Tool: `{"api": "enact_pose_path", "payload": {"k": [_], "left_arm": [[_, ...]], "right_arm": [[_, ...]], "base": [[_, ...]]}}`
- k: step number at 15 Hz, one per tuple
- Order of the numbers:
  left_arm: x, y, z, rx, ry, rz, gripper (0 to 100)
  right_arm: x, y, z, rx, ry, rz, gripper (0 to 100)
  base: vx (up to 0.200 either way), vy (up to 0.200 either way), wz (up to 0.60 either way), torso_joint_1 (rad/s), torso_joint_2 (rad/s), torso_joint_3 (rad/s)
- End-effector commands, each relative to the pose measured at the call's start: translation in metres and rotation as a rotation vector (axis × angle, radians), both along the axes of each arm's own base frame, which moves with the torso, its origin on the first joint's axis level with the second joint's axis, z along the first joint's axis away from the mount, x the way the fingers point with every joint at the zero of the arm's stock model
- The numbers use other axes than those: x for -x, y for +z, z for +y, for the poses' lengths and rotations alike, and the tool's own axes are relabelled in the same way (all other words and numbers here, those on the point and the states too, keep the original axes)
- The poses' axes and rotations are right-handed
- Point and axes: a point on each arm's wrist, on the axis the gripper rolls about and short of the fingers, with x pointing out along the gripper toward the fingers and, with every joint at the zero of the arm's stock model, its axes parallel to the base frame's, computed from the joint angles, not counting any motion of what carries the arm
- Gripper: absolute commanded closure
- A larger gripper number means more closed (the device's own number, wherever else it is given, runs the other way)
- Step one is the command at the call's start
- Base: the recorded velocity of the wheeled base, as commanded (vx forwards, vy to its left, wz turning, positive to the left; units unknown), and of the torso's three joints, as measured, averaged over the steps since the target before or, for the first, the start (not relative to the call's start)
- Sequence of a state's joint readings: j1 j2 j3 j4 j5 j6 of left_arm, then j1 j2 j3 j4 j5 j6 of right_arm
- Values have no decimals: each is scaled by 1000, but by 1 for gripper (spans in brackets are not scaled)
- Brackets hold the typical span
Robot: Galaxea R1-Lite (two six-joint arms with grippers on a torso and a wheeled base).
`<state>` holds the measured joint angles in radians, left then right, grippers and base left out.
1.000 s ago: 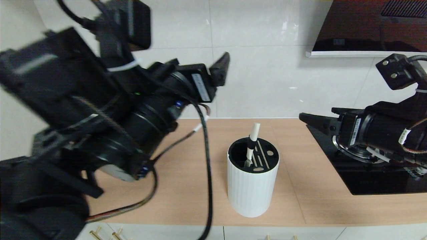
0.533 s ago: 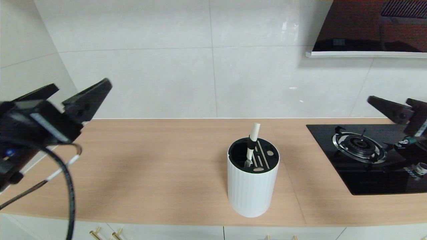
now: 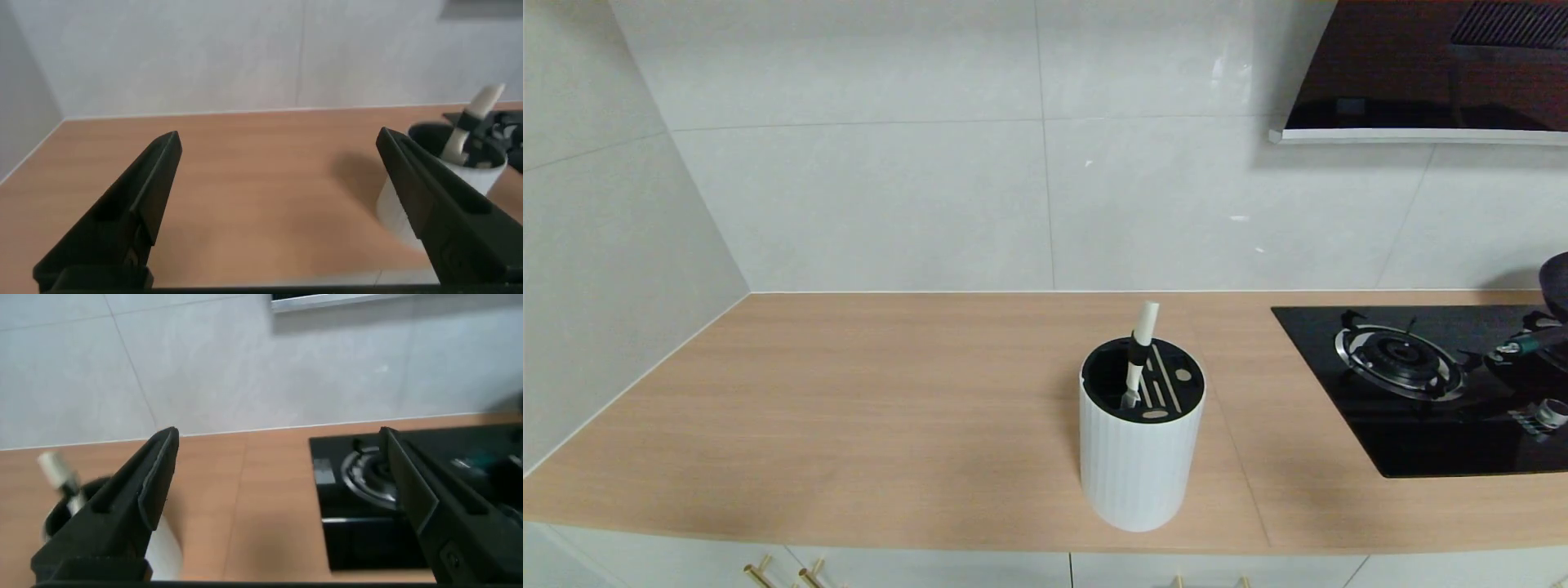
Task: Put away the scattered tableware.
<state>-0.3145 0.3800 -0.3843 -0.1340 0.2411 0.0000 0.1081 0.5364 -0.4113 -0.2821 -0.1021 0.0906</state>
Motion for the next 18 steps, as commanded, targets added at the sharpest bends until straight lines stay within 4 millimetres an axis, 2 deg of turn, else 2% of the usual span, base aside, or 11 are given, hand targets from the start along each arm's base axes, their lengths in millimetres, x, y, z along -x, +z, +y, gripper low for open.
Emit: {"api": "enact_pose_path", "payload": {"k": [1, 3, 6, 8, 9, 10, 11, 14, 16, 18], "left_arm": [[38, -21, 6, 20, 96, -110, 0], [41, -40, 5, 2, 148, -104, 0], [30, -58, 4, -1, 217, -110, 0], [27, -66, 2, -45, 282, -122, 0], [27, -67, 2, -46, 290, -123, 0], [31, -80, 0, -75, 324, -142, 0], [26, -98, -1, -111, 325, -93, 0], [23, -113, -1, -42, 314, 8, 0], [22, -123, -1, -31, 283, 112, 0], [22, -123, -3, -11, 212, 103, 0]], "right_arm": [[70, -19, -7, -9, 4, -114, 0], [85, -35, -8, 13, 4, -131, 0], [73, -54, -7, 27, -46, -84, 0], [77, -72, -2, 69, -84, -111, 0], [77, -73, -1, 74, -80, -110, 0], [73, -86, -1, 93, -75, -81, 0], [67, -96, -2, 86, -113, -52, 0], [50, -133, -2, 94, -114, 29, 0], [49, -142, -2, 94, -111, 112, 0], [49, -147, -2, 99, -103, 167, 0]], "base": [[0, 0, 0, 0, 0, 0], [0, 0, 0, 0, 0, 0], [0, 0, 0, 0, 0, 0], [0, 0, 0, 0, 0, 0], [0, 0, 0, 0, 0, 0], [0, 0, 0, 0, 0, 0], [0, 0, 0, 0, 0, 0], [0, 0, 0, 0, 0, 0], [0, 0, 0, 0, 0, 0], [0, 0, 0, 0, 0, 0]]}}
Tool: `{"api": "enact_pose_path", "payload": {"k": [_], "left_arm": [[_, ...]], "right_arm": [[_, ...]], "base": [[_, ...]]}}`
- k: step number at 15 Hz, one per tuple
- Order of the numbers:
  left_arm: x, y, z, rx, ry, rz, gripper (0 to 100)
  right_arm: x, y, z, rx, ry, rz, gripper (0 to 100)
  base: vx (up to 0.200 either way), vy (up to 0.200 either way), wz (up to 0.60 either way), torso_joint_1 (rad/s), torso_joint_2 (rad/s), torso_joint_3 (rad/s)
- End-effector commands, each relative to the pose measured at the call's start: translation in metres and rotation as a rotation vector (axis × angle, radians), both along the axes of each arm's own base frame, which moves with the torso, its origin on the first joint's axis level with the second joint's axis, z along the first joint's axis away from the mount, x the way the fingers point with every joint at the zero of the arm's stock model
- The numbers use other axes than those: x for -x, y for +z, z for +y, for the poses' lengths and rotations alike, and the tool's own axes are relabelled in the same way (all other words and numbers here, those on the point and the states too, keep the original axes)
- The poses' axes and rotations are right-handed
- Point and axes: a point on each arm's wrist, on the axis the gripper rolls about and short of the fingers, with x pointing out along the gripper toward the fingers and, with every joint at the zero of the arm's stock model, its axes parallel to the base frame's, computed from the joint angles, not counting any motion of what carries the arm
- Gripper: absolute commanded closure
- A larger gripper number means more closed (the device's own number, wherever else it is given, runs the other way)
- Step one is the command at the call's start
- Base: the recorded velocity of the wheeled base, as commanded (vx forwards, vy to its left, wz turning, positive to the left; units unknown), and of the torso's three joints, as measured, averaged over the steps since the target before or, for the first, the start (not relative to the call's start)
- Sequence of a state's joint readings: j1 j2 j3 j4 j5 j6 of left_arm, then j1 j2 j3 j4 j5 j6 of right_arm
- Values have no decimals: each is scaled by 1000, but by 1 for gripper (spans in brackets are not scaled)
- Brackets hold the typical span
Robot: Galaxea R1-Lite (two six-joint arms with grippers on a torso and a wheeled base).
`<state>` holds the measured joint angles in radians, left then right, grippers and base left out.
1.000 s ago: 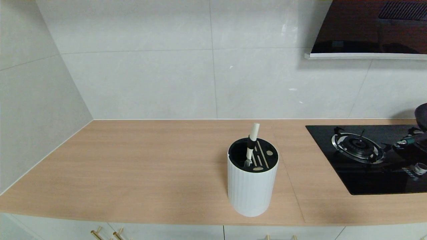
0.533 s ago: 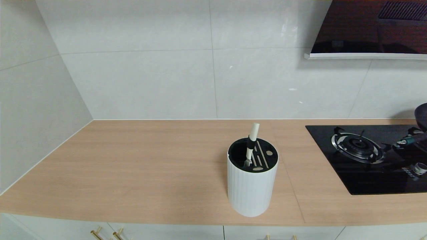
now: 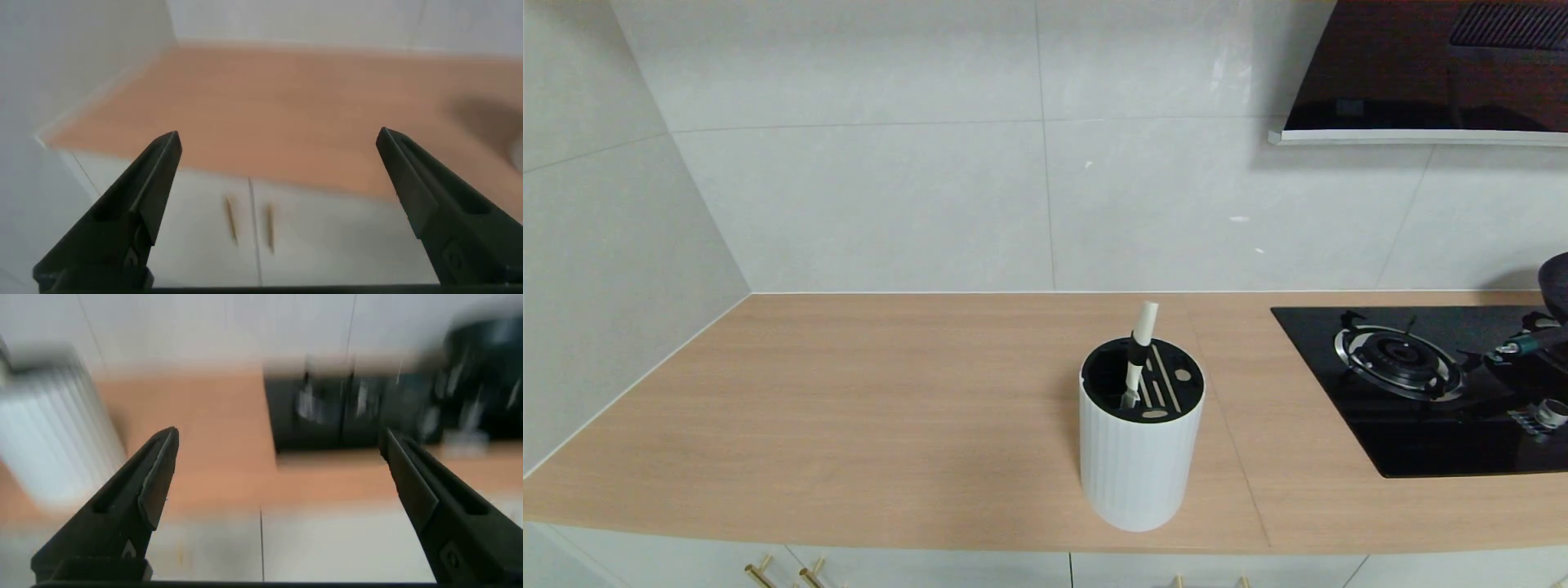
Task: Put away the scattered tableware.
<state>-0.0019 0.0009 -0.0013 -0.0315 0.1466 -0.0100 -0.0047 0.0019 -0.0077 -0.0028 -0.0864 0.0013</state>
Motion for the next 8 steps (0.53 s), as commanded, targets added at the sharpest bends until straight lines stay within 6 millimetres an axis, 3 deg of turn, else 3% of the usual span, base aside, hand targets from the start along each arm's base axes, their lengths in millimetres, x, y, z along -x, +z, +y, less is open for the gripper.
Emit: {"api": "enact_pose_path", "payload": {"k": [1, 3, 8], "left_arm": [[0, 0, -1, 4, -47, 1, 0], [0, -4, -3, -35, -147, 36, 0], [0, -4, -3, -63, -156, 40, 0]], "right_arm": [[0, -2, 0, 3, 8, 9, 0], [-1, -2, 1, -2, 30, 10, 0], [-1, -2, 1, -2, 31, 10, 0]], "base": [[0, 0, 0, 0, 0, 0], [0, 0, 0, 0, 0, 0], [0, 0, 0, 0, 0, 0]]}}
